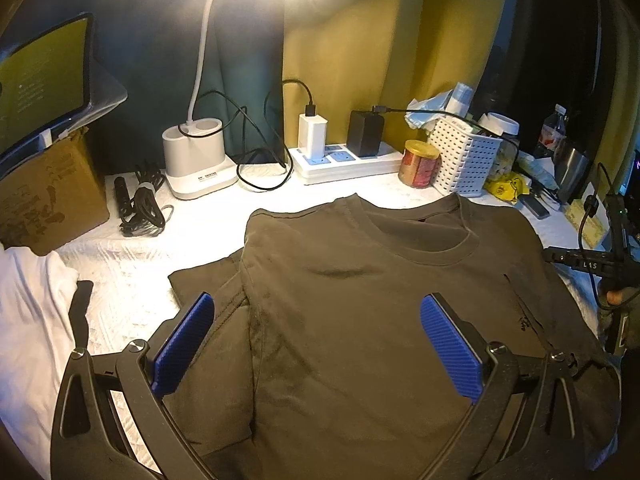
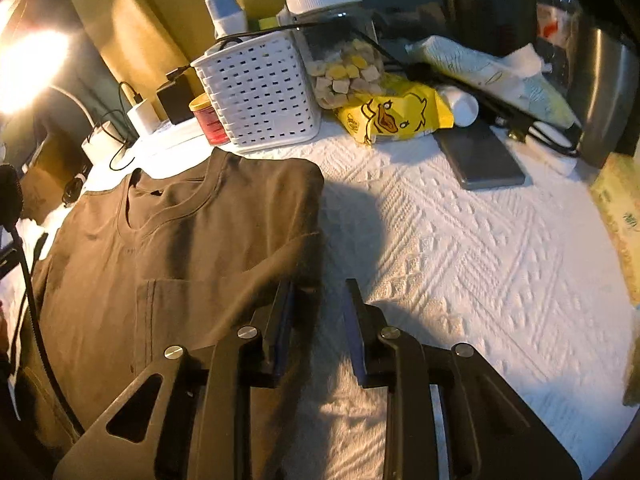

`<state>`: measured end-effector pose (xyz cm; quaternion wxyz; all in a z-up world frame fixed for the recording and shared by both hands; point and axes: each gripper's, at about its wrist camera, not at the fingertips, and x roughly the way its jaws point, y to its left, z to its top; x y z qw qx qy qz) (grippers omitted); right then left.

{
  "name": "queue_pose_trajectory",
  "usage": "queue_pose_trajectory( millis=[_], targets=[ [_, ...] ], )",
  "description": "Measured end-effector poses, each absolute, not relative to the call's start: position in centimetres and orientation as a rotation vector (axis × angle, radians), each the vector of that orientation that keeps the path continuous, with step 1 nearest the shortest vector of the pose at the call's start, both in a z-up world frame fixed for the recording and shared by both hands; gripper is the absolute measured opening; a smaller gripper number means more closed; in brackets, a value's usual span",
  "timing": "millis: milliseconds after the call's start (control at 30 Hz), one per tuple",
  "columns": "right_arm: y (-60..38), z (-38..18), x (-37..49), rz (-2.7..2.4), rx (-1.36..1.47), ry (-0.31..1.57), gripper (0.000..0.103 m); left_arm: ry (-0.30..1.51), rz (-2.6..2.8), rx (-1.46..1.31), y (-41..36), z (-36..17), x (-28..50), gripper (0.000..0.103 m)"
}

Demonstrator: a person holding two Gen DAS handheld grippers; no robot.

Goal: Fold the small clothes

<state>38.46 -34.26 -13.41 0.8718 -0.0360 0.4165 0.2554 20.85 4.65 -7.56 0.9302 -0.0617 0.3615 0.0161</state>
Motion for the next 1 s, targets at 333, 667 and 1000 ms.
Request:
queue_pose_trajectory(
  millis=[333, 667, 1000],
  targets=[
    [-32.2, -13.7, 38.9, 0.560, -0.062, 0.869, 0.008, 0.753, 0.009, -0.129, 4.4, -8.0, 21.3, 0.102],
    [-27.6, -13.3, 35.8, 0.267, -0.567, 0.653, 0.009, 0.743, -0.001, -0.123, 3.9, -7.7, 21.1, 0.102],
    [-30.5, -11.9, 37.0, 0.541, -0.169, 0.797, 0.052, 0.738, 0.012, -0.117, 3.7, -7.3, 20.7, 0.102]
  ],
)
